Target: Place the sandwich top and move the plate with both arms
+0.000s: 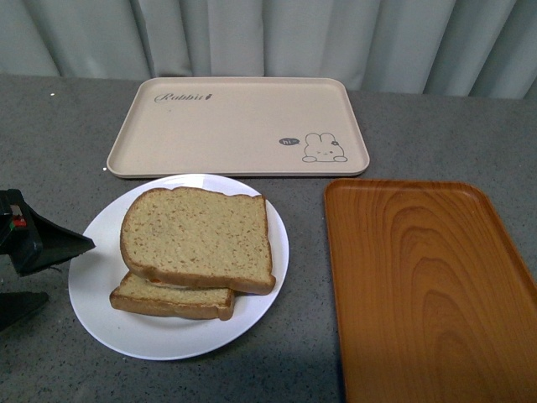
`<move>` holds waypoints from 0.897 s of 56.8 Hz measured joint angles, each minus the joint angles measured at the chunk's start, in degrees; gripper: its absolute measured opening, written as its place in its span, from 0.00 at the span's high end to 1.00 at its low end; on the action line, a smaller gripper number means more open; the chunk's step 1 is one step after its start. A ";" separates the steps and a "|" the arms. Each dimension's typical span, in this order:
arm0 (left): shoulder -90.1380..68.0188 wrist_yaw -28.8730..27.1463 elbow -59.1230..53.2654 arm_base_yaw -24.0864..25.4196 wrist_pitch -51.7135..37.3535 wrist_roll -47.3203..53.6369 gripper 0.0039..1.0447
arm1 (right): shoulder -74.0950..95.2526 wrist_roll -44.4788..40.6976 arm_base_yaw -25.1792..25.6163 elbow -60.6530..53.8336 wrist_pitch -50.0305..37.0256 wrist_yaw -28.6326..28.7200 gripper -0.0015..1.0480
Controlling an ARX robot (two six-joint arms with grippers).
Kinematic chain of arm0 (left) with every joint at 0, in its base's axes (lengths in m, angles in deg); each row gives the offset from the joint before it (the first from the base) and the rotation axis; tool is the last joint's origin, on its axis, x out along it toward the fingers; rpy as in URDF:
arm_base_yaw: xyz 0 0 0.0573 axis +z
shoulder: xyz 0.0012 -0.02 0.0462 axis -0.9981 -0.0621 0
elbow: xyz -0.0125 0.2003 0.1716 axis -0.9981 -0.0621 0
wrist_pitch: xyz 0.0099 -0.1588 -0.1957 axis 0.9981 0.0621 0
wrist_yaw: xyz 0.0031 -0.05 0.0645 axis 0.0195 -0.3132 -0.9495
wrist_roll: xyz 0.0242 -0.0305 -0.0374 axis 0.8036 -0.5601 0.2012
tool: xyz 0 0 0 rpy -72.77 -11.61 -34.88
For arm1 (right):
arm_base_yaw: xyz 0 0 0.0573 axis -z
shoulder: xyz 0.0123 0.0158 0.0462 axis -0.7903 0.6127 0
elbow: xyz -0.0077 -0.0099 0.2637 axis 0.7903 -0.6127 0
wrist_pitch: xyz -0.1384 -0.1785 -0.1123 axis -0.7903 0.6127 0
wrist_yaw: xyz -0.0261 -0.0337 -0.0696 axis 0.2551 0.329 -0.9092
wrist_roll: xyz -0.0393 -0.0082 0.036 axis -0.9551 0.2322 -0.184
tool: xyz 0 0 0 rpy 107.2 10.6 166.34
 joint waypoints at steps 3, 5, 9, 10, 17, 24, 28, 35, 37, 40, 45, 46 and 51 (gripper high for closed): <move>-1.05 0.92 0.59 -0.02 -0.24 -1.25 0.06 | 0.00 0.00 0.00 0.02 0.00 0.00 0.09; -1.75 1.27 0.96 -0.07 -0.48 -1.57 0.06 | 0.00 0.02 0.00 0.00 0.00 -0.02 0.09; -3.21 1.99 1.86 -0.15 -1.03 -2.29 0.06 | 0.00 0.00 0.00 0.00 0.00 -0.02 0.09; -3.58 2.12 2.12 -0.15 -1.31 -2.73 0.06 | 0.00 0.00 0.00 0.00 0.00 -0.02 0.09; -5.22 2.97 3.63 -0.22 -2.23 -3.48 0.06 | 0.00 0.00 0.00 0.00 0.00 -0.02 0.09; -6.25 4.52 5.11 -0.33 -1.44 -3.06 0.06 | 0.00 0.00 0.00 0.00 0.00 -0.02 0.09; -6.64 5.25 5.49 -0.33 -1.18 -2.84 0.06 | 0.00 0.00 0.00 0.00 0.00 -0.02 0.09; -6.95 5.99 6.05 -0.31 0.04 -1.29 0.06 | 0.00 0.00 0.00 0.00 0.00 -0.02 0.09; -7.10 6.21 6.16 -0.22 0.09 -1.11 0.06 | 0.00 0.00 0.00 0.02 0.00 -0.02 0.09; -7.28 6.43 6.32 -0.11 0.22 -0.63 0.06 | 0.00 0.00 0.00 0.00 0.00 -0.02 0.09; -7.50 6.71 6.40 -0.09 0.24 -0.07 0.06 | 0.00 0.00 0.00 0.00 0.00 -0.02 0.09; -7.56 6.82 6.47 -0.09 0.39 0.13 0.06 | 0.00 0.00 0.00 0.02 0.00 -0.02 0.09; -7.76 7.02 6.75 -0.07 0.85 0.76 0.08 | 0.00 0.00 0.00 0.00 0.00 -0.02 0.09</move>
